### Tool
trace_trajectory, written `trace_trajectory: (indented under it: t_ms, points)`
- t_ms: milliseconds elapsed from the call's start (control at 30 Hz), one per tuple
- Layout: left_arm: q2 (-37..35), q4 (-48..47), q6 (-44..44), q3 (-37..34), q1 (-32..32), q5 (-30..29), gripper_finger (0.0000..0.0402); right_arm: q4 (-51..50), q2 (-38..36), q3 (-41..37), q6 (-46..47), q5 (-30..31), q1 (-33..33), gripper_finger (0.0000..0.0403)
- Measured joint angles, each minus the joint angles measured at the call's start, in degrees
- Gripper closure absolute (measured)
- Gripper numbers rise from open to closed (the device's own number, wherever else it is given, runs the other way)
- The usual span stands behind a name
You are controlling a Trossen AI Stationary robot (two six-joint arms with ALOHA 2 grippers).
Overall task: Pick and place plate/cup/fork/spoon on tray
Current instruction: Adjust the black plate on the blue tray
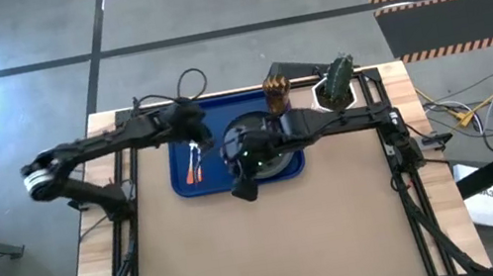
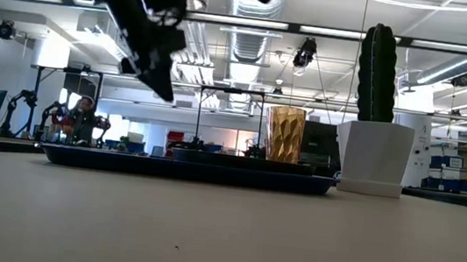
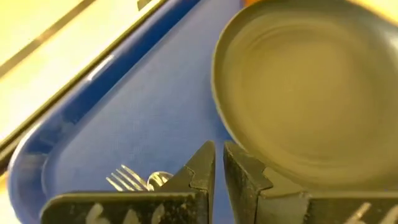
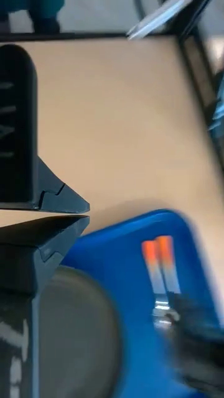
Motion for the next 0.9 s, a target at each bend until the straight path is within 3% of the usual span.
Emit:
trace_trajectory:
  t_ms: [300, 533, 733, 900]
  points:
    - [-18.5, -8.7, -4.6, -0.3, -4.4, 0.1, 0.0387, -0.3, 0.0, -14.9, 4.4, 0.9, 0.3, 0.0394]
    - [-31.6, -15.0, -9.0, -0.3, -6.2, -0.2, 0.0387, 12.5, 0.0, -27.3, 4.7, 2.9, -1.7, 0.0394]
    - [-37.9, -22.6, -11.2, -0.4, -6.2, -3.6, 0.0387, 21.6, 0.0, -33.0, 3.7, 4.4, -2.6, 0.0394]
    - [-39.7, -26.0, -12.0, -1.1, -6.2, -4.3, 0.0387, 22.5, 0.0, -34.2, 2.6, 5.5, -3.3, 0.0394]
